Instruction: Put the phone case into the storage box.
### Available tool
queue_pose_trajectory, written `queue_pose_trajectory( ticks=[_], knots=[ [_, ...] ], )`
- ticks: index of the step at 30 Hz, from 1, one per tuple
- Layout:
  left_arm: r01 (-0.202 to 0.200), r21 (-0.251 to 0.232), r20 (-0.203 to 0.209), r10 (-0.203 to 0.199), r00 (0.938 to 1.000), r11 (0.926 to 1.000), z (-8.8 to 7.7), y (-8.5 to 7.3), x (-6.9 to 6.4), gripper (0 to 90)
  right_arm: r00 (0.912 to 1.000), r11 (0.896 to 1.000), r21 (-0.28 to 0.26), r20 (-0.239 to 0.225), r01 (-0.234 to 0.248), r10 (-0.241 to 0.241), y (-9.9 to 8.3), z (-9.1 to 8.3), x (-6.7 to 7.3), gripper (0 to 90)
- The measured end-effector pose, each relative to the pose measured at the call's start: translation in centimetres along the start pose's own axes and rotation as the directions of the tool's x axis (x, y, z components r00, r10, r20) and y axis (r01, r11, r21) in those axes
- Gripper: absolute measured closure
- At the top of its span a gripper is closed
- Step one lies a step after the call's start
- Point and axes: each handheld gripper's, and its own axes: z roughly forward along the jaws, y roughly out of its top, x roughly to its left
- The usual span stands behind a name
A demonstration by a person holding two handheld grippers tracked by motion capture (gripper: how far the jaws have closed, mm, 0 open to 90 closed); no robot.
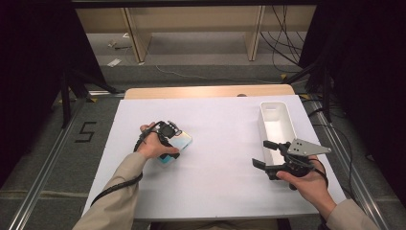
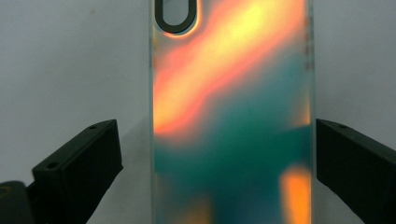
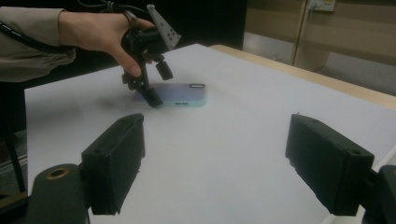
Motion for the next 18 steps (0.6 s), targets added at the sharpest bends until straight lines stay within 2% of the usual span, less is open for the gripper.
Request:
queue_pose_trajectory(
  ticks=[7,18],
  knots=[
    [0.028,0.015,0.014,-0.028,0.9995,0.9995,0.06,0.12,0.12,4.2,1.0,1.0,0.001,-0.001,0.001,-0.001,-0.02,0.03,0.02,20.6],
    [0.04,0.018,0.035,-0.04,0.9986,0.9991,0.01,0.08,0.21,8.1,1.0,1.0,0.004,-0.004,-0.002,0.002,-0.05,0.06,0.02,20.6]
  ],
)
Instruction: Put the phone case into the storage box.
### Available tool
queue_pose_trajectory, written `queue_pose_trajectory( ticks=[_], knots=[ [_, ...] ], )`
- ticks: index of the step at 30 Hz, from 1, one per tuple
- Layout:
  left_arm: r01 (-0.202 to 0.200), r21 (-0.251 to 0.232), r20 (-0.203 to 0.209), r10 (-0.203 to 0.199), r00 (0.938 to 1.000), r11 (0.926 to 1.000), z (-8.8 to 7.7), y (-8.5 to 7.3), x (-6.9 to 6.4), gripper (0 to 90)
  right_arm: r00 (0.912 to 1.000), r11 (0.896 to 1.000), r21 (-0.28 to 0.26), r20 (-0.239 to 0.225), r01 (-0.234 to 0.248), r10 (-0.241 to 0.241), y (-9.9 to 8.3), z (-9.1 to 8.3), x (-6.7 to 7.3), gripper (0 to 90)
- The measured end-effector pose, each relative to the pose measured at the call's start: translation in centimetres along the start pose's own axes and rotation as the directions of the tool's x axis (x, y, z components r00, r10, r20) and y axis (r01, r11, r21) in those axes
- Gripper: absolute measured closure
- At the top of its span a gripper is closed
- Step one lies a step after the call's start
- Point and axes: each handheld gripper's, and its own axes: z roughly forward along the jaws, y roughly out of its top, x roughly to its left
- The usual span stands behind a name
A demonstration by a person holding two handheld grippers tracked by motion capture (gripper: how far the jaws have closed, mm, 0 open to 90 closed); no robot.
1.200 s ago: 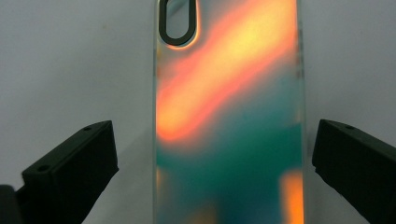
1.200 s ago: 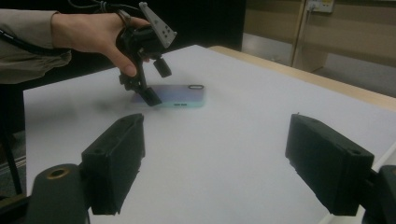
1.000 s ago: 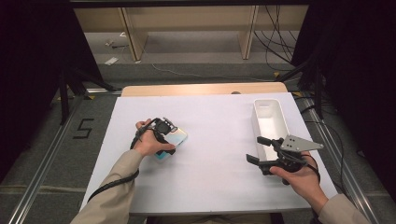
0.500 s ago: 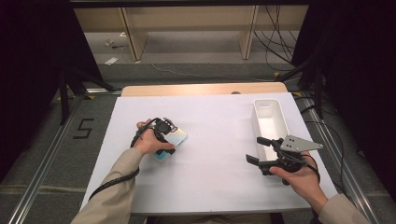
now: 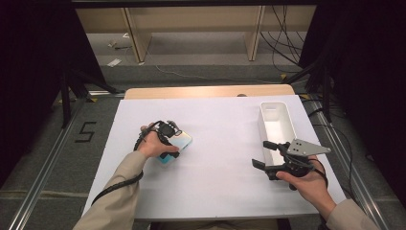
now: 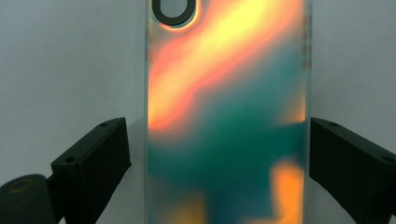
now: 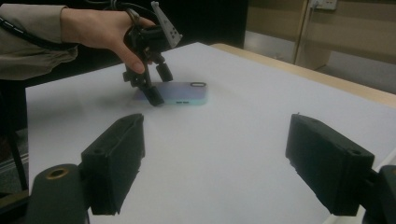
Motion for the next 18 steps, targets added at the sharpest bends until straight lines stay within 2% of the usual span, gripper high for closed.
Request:
queue_pose_trajectory(
  ticks=[14,18],
  knots=[
    [0.001,0.001,0.021,-0.001,0.9998,1.0,-0.05,-0.01,0.12,12.0,1.0,1.0,0.003,0.001,0.0,0.0,-0.01,0.02,0.01,20.5],
    [0.014,-0.001,0.035,-0.014,0.9993,0.9999,0.0,-0.07,0.24,12.3,1.0,1.0,0.003,0.0,0.0,0.0,0.0,0.01,0.02,20.5]
  ],
)
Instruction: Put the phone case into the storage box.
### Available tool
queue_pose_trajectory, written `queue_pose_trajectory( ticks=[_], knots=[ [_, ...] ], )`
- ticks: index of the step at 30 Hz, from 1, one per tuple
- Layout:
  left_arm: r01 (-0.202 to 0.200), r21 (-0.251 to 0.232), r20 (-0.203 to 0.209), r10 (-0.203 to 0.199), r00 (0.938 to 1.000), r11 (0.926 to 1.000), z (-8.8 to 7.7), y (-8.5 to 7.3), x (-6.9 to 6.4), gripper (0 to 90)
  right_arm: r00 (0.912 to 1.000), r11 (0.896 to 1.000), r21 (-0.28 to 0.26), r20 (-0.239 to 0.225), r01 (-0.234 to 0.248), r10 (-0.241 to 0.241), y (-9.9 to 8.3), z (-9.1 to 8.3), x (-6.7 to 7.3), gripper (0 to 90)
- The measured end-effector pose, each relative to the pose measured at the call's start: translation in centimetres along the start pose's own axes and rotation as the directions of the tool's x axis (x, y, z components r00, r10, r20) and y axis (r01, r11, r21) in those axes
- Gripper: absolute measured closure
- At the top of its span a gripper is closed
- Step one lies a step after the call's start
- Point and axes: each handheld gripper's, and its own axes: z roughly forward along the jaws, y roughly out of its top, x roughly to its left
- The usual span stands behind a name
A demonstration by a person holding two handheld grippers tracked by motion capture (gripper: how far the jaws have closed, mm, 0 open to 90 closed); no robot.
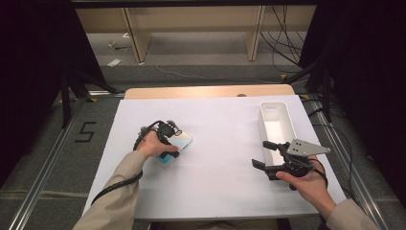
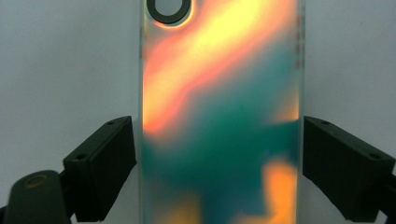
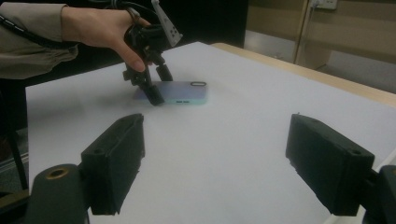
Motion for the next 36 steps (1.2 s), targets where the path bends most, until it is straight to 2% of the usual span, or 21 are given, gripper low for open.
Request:
queue_pose_trajectory(
  ticks=[9,36],
  knots=[
    [-0.004,0.0,0.021,0.004,0.9998,1.0,-0.08,-0.04,0.13,16.1,1.0,1.0,0.001,0.0,0.001,-0.001,-0.01,0.01,0.0,20.5],
    [0.019,-0.003,0.022,-0.019,0.9996,0.9998,-0.14,-0.12,0.16,17.1,1.0,1.0,-0.001,0.003,0.003,-0.003,0.01,-0.03,0.01,19.7]
  ],
)
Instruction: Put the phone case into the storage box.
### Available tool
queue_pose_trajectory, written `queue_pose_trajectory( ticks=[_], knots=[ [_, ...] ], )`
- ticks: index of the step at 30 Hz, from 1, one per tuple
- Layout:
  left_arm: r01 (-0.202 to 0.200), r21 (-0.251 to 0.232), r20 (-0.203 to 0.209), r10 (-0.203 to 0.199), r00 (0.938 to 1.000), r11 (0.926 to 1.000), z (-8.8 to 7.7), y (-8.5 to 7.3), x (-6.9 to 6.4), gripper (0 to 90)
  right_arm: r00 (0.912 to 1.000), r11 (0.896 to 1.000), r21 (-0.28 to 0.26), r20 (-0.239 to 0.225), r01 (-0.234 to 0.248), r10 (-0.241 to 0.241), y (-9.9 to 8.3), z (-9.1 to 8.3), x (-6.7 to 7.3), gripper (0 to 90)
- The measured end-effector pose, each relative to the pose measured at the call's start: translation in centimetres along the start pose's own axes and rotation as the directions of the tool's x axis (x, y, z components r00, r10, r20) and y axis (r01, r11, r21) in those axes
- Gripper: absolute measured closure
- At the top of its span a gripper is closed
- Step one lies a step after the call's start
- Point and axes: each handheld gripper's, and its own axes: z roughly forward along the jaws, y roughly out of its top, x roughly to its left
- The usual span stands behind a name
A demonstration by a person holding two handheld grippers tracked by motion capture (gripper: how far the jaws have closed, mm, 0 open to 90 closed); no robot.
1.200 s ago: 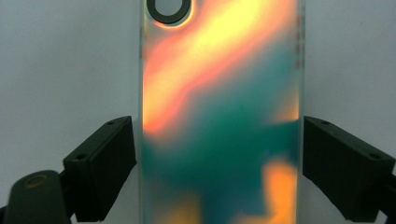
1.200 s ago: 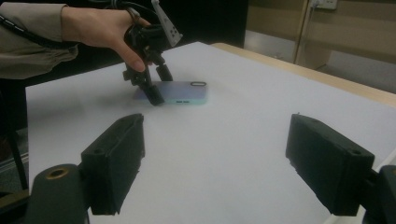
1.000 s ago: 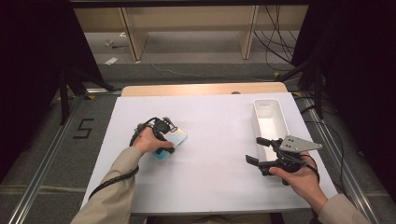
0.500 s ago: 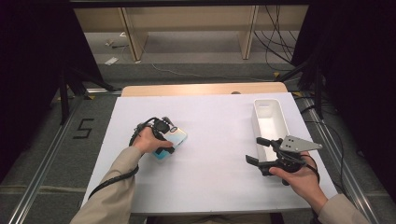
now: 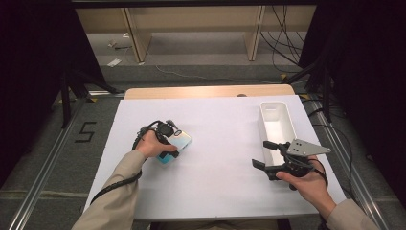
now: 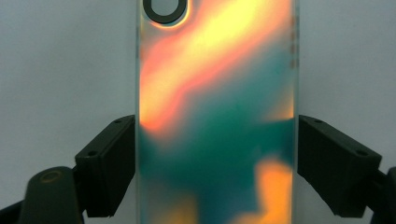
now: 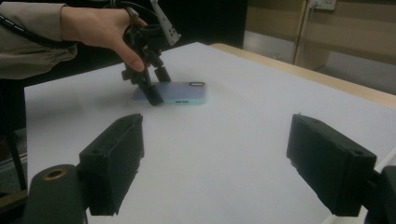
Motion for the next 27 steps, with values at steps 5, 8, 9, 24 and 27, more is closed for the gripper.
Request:
queue_pose_trajectory(
  ticks=[5,8,9,24,27],
  knots=[
    [0.006,-0.002,0.0,-0.006,1.0,1.0,0.0,0.0,0.0,17.1,1.0,1.0,0.001,-0.001,0.0,0.0,0.0,0.0,0.0,19.7],
    [0.007,-0.003,0.005,-0.007,1.0,1.0,0.0,0.0,-0.1,17.1,1.0,1.0,-0.001,-0.001,-0.001,0.001,0.0,0.0,0.0,19.7],
    [0.007,-0.006,0.007,-0.007,0.9999,1.0,-0.1,0.0,-0.1,17.1,1.0,1.0,0.0,-0.001,0.0,0.0,0.0,0.0,0.0,19.7],
    [-0.001,-0.08,0.004,0.001,1.0,0.9968,-1.3,0.0,-0.6,17.1,1.0,1.0,-0.01,0.005,-0.004,0.004,0.1,-0.1,0.0,19.0],
    [-0.003,-0.1,0.008,0.004,1.0,0.995,-1.6,0.0,-0.7,17.1,1.0,1.0,-0.01,0.007,-0.001,0.001,0.1,-0.1,0.0,18.9]
  ],
)
